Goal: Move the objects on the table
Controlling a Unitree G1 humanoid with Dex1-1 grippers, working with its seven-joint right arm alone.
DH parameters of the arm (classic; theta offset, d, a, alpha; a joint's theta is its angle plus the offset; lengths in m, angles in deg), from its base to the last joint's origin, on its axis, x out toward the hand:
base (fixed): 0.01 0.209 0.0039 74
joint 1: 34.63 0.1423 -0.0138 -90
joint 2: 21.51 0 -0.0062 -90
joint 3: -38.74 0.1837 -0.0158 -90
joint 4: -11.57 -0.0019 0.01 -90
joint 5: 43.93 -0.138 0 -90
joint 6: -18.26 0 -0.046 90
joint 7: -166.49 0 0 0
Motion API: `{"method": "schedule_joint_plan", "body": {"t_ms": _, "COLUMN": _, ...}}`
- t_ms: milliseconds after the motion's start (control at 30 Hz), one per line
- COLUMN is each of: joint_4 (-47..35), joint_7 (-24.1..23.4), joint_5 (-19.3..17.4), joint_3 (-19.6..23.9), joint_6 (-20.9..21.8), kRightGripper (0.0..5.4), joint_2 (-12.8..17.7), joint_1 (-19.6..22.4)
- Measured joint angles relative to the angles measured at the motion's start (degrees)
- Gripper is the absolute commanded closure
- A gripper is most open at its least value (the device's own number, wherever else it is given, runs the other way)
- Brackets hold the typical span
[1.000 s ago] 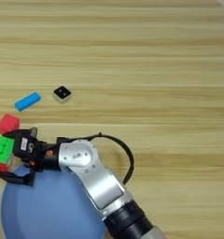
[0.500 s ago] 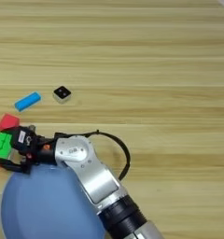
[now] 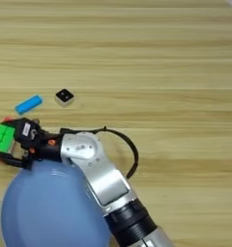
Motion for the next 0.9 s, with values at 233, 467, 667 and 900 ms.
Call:
{"method": "schedule_joint_plan", "body": {"t_ms": 233, "joint_4": -5.1, "joint_7": 6.1, "joint_5": -8.4, "joint_3": 5.9, "joint_6": -4.7, "kRightGripper": 2.00, "joint_2": 4.9, "joint_1": 0.6}}
{"method": "schedule_joint_plan", "body": {"t_ms": 467, "joint_4": -5.0, "joint_7": 13.0, "joint_5": -14.8, "joint_3": 11.0, "joint_6": -4.2, "kRightGripper": 2.00, "joint_2": 9.4, "joint_1": 0.5}}
{"method": "schedule_joint_plan", "body": {"t_ms": 667, "joint_4": -3.2, "joint_7": 19.2, "joint_5": -16.3, "joint_3": 13.2, "joint_6": -0.5, "kRightGripper": 2.00, "joint_2": 13.0, "joint_1": -0.8}}
{"method": "schedule_joint_plan", "body": {"t_ms": 900, "joint_4": 0.5, "joint_7": 26.5, "joint_5": -17.2, "joint_3": 14.9, "joint_6": 4.2, "kRightGripper": 2.00, "joint_2": 17.0, "joint_1": -4.3}}
